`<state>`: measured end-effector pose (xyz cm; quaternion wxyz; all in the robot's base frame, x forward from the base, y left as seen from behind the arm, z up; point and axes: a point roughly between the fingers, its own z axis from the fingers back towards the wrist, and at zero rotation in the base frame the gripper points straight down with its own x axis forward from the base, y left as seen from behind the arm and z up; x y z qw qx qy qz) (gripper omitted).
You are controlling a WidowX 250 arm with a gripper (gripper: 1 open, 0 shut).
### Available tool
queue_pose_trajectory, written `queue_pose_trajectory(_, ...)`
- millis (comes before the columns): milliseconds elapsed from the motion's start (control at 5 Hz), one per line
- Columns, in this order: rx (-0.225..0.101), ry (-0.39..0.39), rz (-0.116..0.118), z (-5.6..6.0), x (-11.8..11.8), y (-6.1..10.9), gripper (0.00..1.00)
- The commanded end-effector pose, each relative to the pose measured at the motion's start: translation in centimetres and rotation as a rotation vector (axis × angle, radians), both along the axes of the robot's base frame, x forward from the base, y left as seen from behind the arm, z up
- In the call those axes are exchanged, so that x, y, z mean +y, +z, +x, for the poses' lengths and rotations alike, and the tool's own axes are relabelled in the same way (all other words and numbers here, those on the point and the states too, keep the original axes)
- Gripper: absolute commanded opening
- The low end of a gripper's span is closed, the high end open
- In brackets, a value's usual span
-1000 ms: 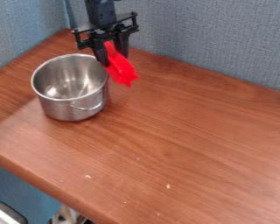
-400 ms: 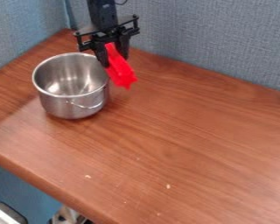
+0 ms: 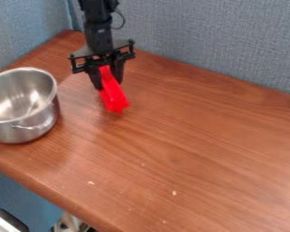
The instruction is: Put the red object in the metal pot
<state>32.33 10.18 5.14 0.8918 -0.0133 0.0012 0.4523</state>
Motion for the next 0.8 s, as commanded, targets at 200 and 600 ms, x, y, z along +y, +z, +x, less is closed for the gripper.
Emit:
queue_pose_trajectory(200, -0.049, -0.053, -0.012, -0.4, -0.8, 4.3, 0.00)
queue_pose_trajectory(600, -0.030, 0.032, 0.014, -2.8, -2.4, 4.1, 0.00)
